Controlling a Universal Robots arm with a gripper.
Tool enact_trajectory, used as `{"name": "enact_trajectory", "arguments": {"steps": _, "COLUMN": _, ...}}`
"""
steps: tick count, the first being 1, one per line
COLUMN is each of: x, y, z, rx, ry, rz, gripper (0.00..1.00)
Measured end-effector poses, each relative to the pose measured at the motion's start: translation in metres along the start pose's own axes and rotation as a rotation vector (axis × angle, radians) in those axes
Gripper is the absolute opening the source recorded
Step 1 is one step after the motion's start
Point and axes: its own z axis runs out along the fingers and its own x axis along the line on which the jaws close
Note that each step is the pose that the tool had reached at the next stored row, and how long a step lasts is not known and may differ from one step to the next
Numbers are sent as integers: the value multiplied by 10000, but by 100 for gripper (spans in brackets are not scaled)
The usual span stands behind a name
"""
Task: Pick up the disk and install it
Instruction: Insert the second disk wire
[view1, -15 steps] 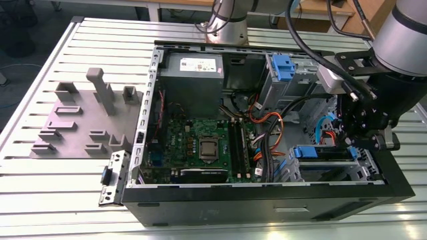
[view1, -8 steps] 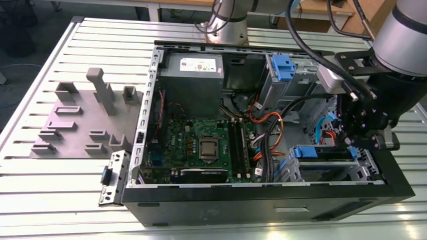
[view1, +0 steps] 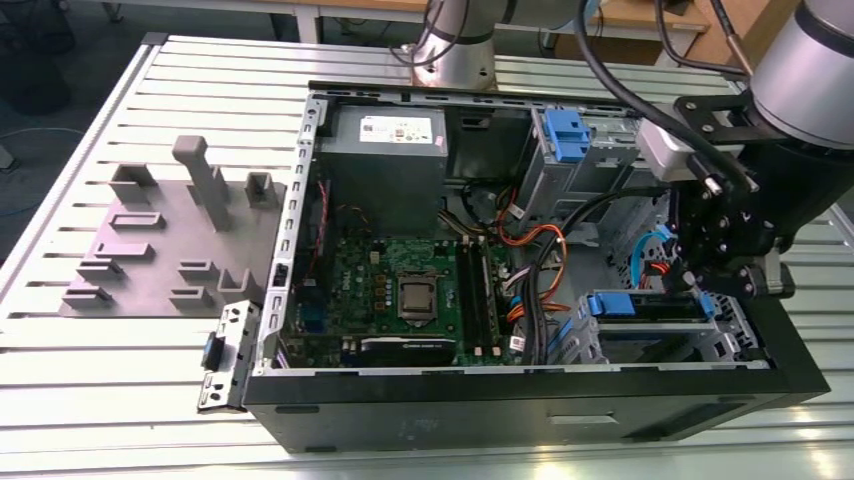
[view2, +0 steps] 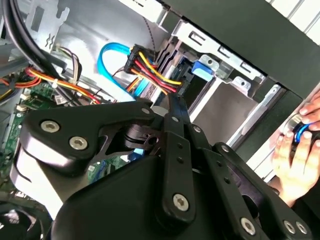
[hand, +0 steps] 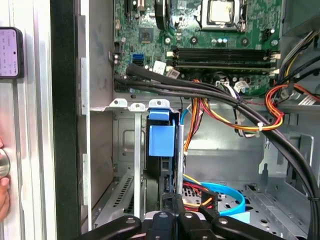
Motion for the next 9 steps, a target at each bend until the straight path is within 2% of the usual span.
{"name": "enact_trajectory", "arguments": {"steps": 2, "x": 2, "y": -2, "z": -41, "rx": -50, "ry": -8, "rz": 0, "gripper": 11}}
{"name": "enact_trajectory", "arguments": {"steps": 9, "x": 4, "y": -21, "z": -243, "rx": -81, "ry": -8, "rz": -2, "gripper": 11}}
